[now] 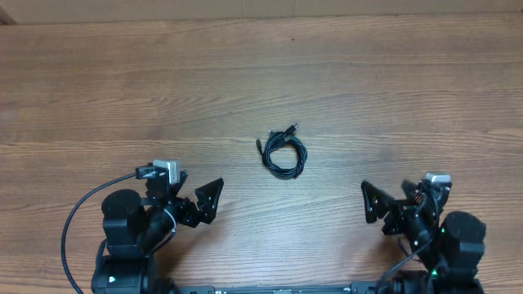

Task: Untangle cables
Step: 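Move the right gripper over the black cable coil and lower onto it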

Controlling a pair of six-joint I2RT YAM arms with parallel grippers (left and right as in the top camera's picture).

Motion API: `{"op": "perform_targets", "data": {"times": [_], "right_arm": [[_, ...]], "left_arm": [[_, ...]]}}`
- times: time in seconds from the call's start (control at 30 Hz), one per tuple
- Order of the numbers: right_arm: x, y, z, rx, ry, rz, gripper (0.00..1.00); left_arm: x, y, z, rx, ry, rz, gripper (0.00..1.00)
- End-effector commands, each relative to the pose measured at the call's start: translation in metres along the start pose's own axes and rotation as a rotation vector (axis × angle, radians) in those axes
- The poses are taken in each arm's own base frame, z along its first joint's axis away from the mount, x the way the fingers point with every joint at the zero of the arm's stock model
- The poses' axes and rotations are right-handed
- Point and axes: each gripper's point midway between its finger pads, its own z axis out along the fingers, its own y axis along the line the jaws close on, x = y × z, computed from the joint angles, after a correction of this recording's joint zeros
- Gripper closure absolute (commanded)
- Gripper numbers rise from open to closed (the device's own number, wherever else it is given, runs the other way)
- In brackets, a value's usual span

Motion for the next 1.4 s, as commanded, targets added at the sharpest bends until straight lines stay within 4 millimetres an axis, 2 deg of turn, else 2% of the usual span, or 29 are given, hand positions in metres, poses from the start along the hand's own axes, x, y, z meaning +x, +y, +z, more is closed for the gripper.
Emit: {"op": "perform_targets", "data": {"times": [0.0, 0.13, 0.17, 0.27, 0.3, 0.33, 0.5, 0.57, 0.7, 0.83, 0.97, 1.03, 1.1, 1.2, 1.27, 1.37], "right_arm": [[0.009, 0.027, -0.005, -0.139, 0.103, 0.041, 0.00], [0.013, 0.062, -0.011, -0.348, 0.167, 0.115, 0.00], [0.011, 0.064, -0.012, -0.363, 0.161, 0.111, 0.00], [-0.012, 0.065, -0.008, -0.364, 0.061, 0.065, 0.00], [-0.031, 0.063, -0.004, -0.343, 0.008, 0.138, 0.00], [-0.036, 0.063, -0.002, -0.344, 0.002, 0.153, 0.00], [-0.043, 0.053, 0.020, -0.297, 0.089, 0.214, 0.00], [-0.042, 0.051, 0.038, -0.280, 0.187, 0.238, 0.00], [-0.031, 0.053, 0.069, -0.210, 0.335, 0.236, 0.00], [-0.010, 0.060, 0.107, -0.099, 0.449, 0.145, 0.00], [0.015, 0.042, 0.143, 0.073, 0.479, 0.045, 0.00], [0.025, 0.041, 0.157, 0.088, 0.493, 0.023, 0.00], [0.032, 0.038, 0.173, 0.108, 0.491, 0.003, 0.04], [0.043, 0.030, 0.191, 0.147, 0.493, -0.016, 0.21], [0.052, 0.034, 0.197, 0.122, 0.519, -0.014, 0.29], [0.062, 0.048, 0.198, 0.065, 0.551, -0.018, 0.31]], "left_arm": [[-0.010, -0.005, -0.003, 0.012, -0.022, 0.001, 0.00], [-0.010, -0.004, -0.003, 0.010, -0.022, 0.001, 0.01], [-0.010, -0.004, -0.003, 0.010, -0.022, 0.001, 0.00], [-0.010, -0.004, -0.003, 0.009, -0.021, 0.000, 0.00], [-0.010, -0.004, -0.003, 0.009, -0.021, 0.000, 0.01], [-0.010, -0.004, -0.003, 0.009, -0.021, 0.000, 0.00], [-0.010, -0.004, -0.003, 0.009, -0.021, 0.000, 0.01], [-0.010, -0.004, -0.003, 0.009, -0.021, 0.000, 0.00], [-0.010, -0.004, -0.003, 0.009, -0.021, 0.000, 0.00], [-0.010, -0.004, -0.003, 0.009, -0.021, 0.000, 0.00], [-0.010, -0.004, -0.003, 0.009, -0.021, 0.000, 0.01], [-0.010, -0.004, -0.003, 0.009, -0.021, 0.000, 0.00], [-0.010, -0.004, -0.003, 0.009, -0.021, 0.000, 0.00], [-0.010, -0.004, -0.003, 0.009, -0.021, 0.000, 0.01], [-0.010, -0.004, -0.003, 0.009, -0.021, 0.000, 0.00], [-0.010, -0.004, -0.003, 0.009, -0.021, 0.000, 0.01]]}}
